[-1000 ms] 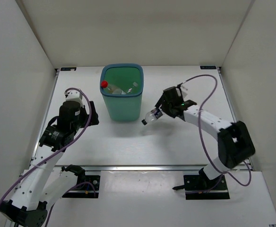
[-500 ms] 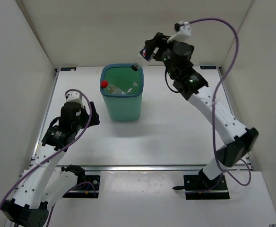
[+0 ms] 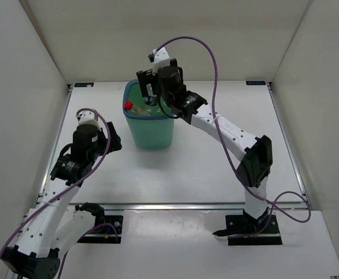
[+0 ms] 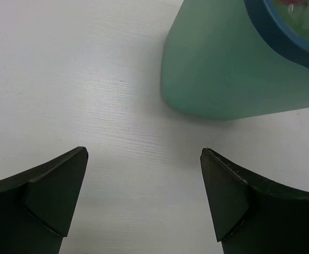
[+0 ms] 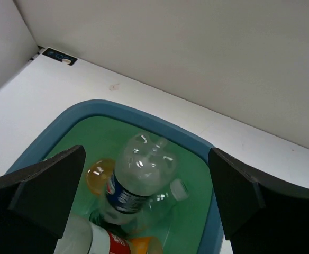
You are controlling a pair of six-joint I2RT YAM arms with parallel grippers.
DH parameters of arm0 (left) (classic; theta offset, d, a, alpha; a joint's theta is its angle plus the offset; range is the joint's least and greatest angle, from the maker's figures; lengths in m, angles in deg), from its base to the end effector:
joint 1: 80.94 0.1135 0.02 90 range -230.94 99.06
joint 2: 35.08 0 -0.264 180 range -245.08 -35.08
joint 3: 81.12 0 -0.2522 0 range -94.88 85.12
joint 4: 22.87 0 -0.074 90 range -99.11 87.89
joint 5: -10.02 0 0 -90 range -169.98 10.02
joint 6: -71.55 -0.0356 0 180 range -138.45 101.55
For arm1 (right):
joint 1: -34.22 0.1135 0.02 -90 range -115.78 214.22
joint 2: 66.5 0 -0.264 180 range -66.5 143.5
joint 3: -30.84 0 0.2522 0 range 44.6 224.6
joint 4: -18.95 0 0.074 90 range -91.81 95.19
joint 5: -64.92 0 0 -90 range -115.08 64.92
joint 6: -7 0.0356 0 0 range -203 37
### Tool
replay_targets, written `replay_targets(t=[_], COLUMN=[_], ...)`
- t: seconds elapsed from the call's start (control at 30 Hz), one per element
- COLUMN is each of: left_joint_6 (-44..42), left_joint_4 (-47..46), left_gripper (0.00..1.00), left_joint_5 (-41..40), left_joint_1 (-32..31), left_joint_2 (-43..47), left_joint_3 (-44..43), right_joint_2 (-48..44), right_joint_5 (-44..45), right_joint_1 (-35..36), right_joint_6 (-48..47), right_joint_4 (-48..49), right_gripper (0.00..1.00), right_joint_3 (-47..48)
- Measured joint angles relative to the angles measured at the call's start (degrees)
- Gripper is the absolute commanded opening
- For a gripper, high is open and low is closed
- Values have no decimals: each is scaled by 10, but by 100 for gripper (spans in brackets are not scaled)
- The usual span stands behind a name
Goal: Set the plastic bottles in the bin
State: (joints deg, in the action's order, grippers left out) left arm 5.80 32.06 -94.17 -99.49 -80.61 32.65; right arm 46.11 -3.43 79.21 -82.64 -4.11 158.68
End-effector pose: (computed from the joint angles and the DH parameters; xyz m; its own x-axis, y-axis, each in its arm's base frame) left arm 0.1551 -0.0428 0.3300 -0.5340 -0.2408 -0.8105 -0.1130 0.9703 -0.2138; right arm 0.3423 0.3237 0.4089 -0.0989 -0.0906 -0.9910 -0.3980 0.9163 -0.0440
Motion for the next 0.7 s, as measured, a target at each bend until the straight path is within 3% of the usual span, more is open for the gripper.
replay_targets(t=[0.2,0.4,0.5,0.7], left_joint_6=[17,29,36,65], left_joint_4=[14,40,53,52], left_gripper=[99,98,99,99], left_joint_5=[2,13,19,12], left_joint_1=[6,27,32,25], left_joint_2=[-13,-48,-54,-21], left_joint_3=[-19,-34,-34,4], right_joint_2=[-106,-210,-244,-351], right_joint_5=[-23,-58,-64,-132], right_joint_1=[-16,-137,-189,-279], right_joint_6=[22,93,123,152], right_joint_4=[-57,-246,-324,-380], right_gripper=[99,99,99,99], right_joint_3=[-34,-75,-163,-442])
